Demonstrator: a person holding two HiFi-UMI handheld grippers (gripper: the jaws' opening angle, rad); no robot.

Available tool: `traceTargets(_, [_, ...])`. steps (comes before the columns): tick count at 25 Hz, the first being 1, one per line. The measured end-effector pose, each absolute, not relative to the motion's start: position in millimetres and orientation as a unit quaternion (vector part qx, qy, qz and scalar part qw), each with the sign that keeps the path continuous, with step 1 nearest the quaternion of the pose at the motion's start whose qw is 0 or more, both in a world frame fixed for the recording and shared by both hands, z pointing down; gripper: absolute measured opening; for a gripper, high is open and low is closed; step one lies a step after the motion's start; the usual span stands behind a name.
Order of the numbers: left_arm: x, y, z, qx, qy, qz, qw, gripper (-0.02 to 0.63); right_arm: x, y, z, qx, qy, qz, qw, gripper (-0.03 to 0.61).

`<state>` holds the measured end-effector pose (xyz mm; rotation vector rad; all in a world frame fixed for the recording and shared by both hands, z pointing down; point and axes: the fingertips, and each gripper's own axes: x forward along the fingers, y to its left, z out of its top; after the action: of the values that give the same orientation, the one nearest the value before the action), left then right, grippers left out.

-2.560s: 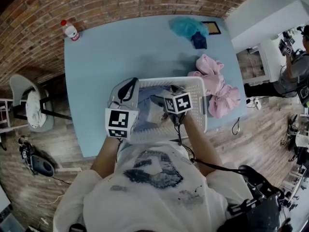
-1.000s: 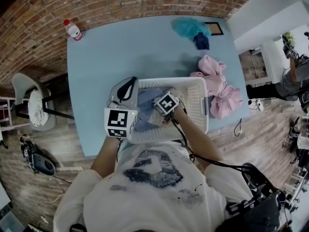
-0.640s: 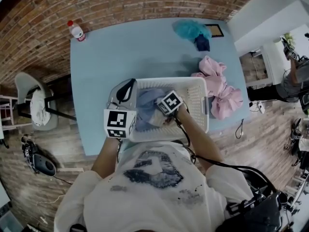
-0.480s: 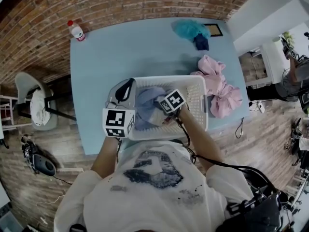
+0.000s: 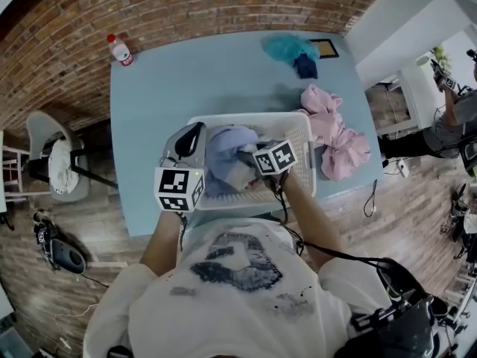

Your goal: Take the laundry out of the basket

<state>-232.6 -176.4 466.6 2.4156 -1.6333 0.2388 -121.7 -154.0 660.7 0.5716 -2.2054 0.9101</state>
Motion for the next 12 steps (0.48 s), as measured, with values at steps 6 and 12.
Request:
traceTargets(6, [-234.9,-165.9,455.6,0.815,-0.567,0.085,0.087,-0.009,-109.0,-161.1,606.0,0.273,-0.871,0.328,0.244,0.16])
traceTargets(12, [-234.2,-157.7,440.1,0.808,-0.579,0.085,0.073,-0.009,-95.1,-169.4,533.6,0.308,-0.884,0.317,0.151,0.16])
